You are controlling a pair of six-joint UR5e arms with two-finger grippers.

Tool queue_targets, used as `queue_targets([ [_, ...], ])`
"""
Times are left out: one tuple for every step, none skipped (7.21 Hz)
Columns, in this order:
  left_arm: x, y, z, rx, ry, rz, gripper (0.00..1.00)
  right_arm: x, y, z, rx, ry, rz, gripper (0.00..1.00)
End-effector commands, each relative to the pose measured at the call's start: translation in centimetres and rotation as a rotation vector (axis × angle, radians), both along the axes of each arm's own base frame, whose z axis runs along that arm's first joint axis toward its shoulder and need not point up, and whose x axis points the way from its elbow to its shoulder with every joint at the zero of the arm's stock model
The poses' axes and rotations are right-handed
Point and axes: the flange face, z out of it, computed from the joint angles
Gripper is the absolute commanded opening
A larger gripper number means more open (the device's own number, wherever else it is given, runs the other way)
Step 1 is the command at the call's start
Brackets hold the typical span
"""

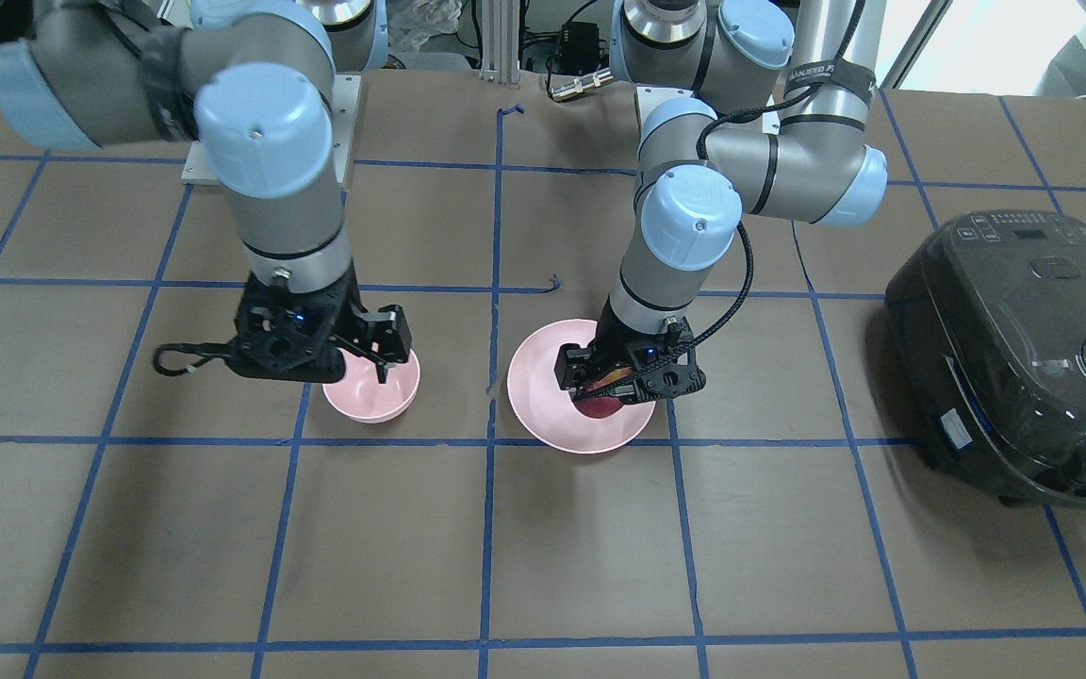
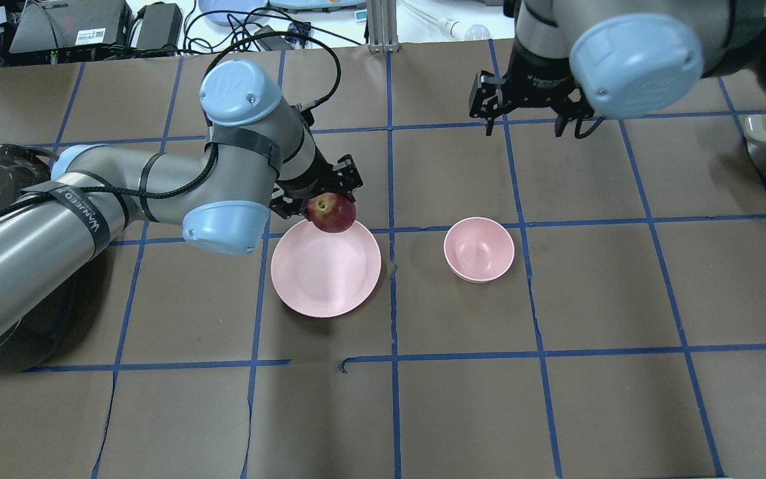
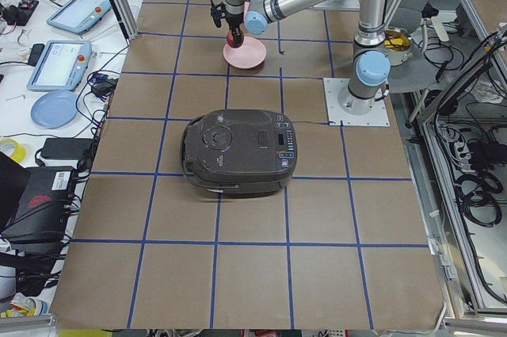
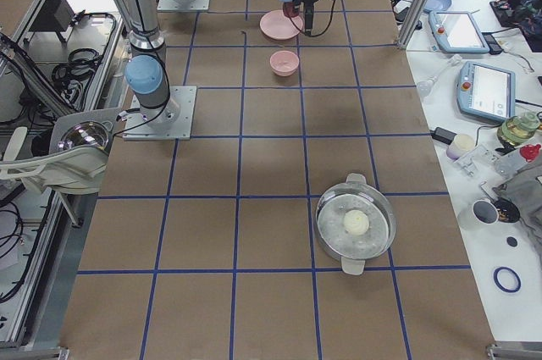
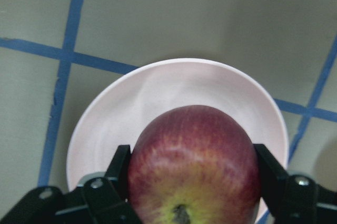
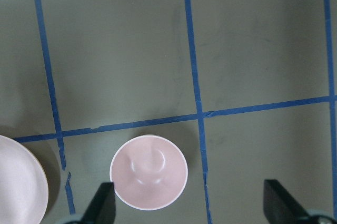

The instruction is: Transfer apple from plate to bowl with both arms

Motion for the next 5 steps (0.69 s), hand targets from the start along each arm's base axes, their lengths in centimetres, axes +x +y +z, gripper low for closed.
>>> queue_targets([
  [-7.2, 2.3, 1.1, -0.043, -0.091, 0.018, 0.02, -2.3, 1.0, 5.3, -0.022, -0.016, -0.037, 1.0],
  [-10.6, 3.8, 1.1, -0.045, -0.081, 0.021, 0.02, -2.1, 1.0, 5.4, -0.024, -0.036, -0.033, 1.0],
  [-13.5, 4.5, 1.3, -0.046, -0.056, 0.088, 0.02, -1.9, 1.2, 5.6, -0.03, -0.032, -0.027, 1.0],
  [-16.1, 5.0, 1.6, -0.052, -0.041, 0.095, 0.02, -2.0, 1.6, 6.2, -0.04, -0.04, -0.029, 1.0],
  [-17.5, 5.2, 0.8, -0.043, -0.039, 0.11, 0.02, -2.1, 2.0, 6.6, -0.048, -0.042, -0.031, 1.0],
])
